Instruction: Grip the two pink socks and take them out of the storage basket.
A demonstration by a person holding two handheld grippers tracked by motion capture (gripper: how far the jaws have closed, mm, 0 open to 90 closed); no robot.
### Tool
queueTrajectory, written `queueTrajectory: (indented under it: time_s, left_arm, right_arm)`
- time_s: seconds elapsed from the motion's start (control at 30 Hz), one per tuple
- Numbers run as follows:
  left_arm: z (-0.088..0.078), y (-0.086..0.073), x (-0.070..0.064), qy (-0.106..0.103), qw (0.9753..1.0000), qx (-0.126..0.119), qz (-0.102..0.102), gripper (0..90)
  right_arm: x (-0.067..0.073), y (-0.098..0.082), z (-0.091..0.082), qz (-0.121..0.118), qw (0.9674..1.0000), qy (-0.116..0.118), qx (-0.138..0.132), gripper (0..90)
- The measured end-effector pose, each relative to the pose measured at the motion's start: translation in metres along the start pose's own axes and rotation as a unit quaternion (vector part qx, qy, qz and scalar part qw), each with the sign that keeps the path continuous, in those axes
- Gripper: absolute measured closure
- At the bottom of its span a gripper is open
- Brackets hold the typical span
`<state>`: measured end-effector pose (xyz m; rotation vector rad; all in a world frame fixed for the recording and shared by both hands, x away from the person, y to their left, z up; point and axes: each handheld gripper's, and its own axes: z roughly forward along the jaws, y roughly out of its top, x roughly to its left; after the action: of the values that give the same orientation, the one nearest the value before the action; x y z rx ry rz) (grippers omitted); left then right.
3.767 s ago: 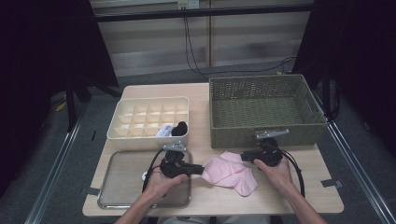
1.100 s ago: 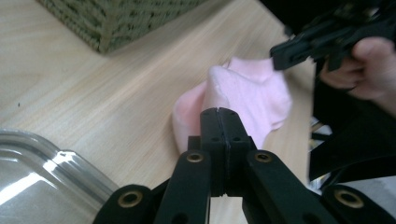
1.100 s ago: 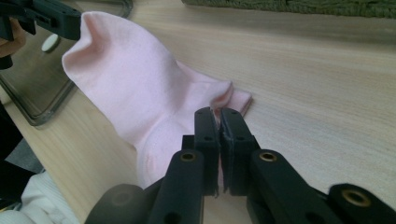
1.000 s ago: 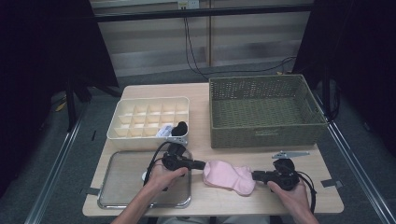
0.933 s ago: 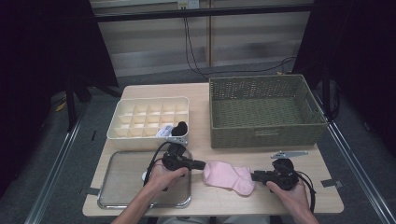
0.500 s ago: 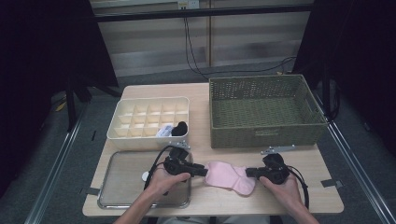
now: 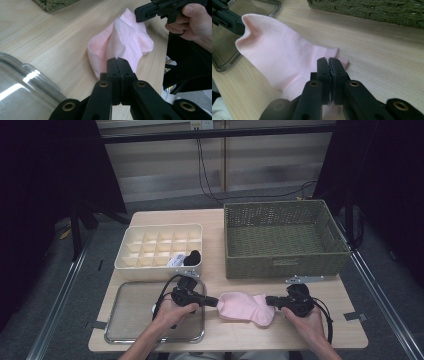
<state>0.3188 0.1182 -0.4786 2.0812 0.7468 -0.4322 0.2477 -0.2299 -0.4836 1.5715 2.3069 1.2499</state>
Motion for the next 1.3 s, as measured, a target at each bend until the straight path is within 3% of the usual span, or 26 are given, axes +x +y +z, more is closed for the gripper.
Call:
queueTrajectory:
  time_s: [0.1,0.17,0.27,0.4,0.47,0.77,1.03,1.1,1.3]
  left_arm:
    - [-0.002,-0.001,-0.001,0.008,0.9999,-0.005,0.009,89.7]
    - [-0.003,0.000,-0.006,0.001,0.9999,-0.009,0.008,89.7]
    - [0.002,-0.001,-0.006,0.013,0.9998,0.005,0.011,89.7]
    - [0.008,-0.003,0.000,0.047,0.9987,0.015,0.015,89.6]
    - [0.008,-0.002,0.002,0.044,0.9989,0.015,0.009,89.6]
    - [0.010,-0.005,0.004,0.045,0.9986,0.021,0.016,89.0]
    - [0.006,-0.005,0.003,0.041,0.9989,0.005,0.024,75.1]
    - [0.004,-0.004,0.002,0.049,0.9985,-0.004,0.026,71.1]
    - [0.001,-0.003,-0.002,0.048,0.9972,-0.027,0.049,65.0]
  right_arm:
    - [0.000,0.002,0.000,0.004,1.0000,0.005,0.002,87.7]
    - [0.002,0.005,-0.004,0.006,0.9999,0.012,-0.008,87.7]
    - [0.002,0.007,-0.003,-0.001,0.9999,0.007,-0.009,87.6]
    - [-0.001,0.009,0.006,-0.002,0.9999,0.000,0.010,87.5]
    - [-0.001,0.008,0.010,0.001,0.9999,-0.003,0.016,87.3]
    - [-0.005,0.005,0.017,-0.004,0.9991,-0.018,0.038,85.2]
    - [-0.008,0.013,0.024,-0.006,0.9990,-0.021,0.039,83.1]
    - [-0.008,0.016,0.026,-0.010,0.9989,-0.023,0.040,81.8]
    - [-0.008,0.016,0.025,-0.007,0.9991,-0.018,0.037,74.1]
